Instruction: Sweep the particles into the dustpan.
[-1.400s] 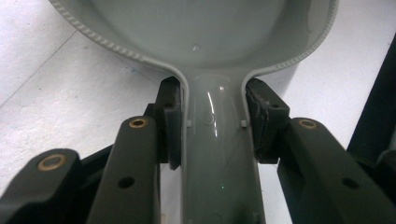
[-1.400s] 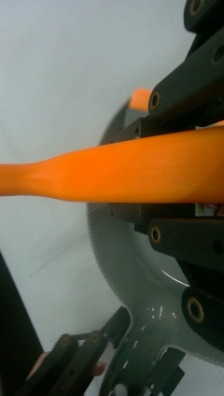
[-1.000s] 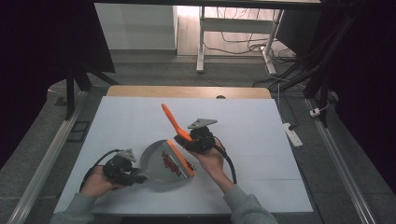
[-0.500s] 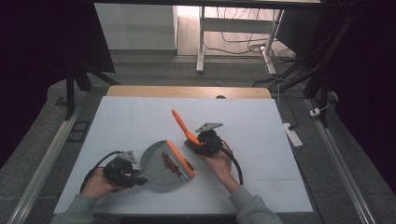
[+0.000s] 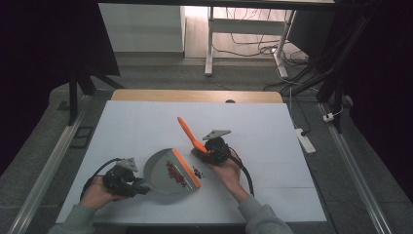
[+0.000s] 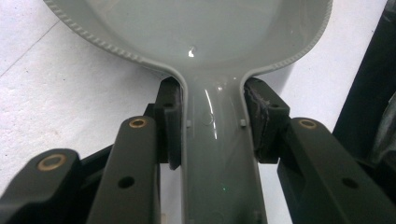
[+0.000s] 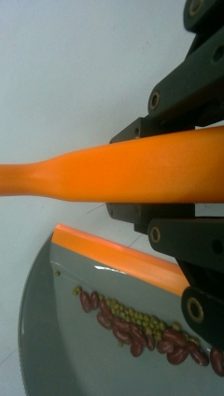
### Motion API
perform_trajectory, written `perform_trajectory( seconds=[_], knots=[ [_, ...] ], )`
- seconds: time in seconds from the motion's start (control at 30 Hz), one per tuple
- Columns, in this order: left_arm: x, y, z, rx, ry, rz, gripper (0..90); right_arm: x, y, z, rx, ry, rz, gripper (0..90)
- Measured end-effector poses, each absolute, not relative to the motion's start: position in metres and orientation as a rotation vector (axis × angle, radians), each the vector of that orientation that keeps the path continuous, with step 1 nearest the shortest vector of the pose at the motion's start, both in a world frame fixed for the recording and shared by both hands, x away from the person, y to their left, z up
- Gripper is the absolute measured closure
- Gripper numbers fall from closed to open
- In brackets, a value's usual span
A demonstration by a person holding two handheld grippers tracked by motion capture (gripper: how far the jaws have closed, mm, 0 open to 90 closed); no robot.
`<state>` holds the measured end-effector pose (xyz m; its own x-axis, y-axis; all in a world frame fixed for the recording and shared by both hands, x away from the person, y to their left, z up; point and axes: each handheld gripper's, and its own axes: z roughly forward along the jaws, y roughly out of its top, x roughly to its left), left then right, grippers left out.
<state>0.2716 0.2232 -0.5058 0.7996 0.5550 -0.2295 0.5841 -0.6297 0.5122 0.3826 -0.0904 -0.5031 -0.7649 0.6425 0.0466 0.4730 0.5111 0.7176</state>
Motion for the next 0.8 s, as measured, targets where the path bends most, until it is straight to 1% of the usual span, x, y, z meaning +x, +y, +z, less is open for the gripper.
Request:
perform_trajectory(
  seconds=[0.5, 0.8],
  knots=[
    [0.271, 0.217, -0.507, 2.416, 0.829, -0.075, 61.7, 0.367, -0.072, -0.505, 0.89, 2.539, 1.092, 70.5],
    [0.272, 0.217, -0.507, 2.417, 0.831, -0.078, 61.7, 0.351, -0.054, -0.506, 0.886, 2.544, 1.168, 70.5]
  ],
)
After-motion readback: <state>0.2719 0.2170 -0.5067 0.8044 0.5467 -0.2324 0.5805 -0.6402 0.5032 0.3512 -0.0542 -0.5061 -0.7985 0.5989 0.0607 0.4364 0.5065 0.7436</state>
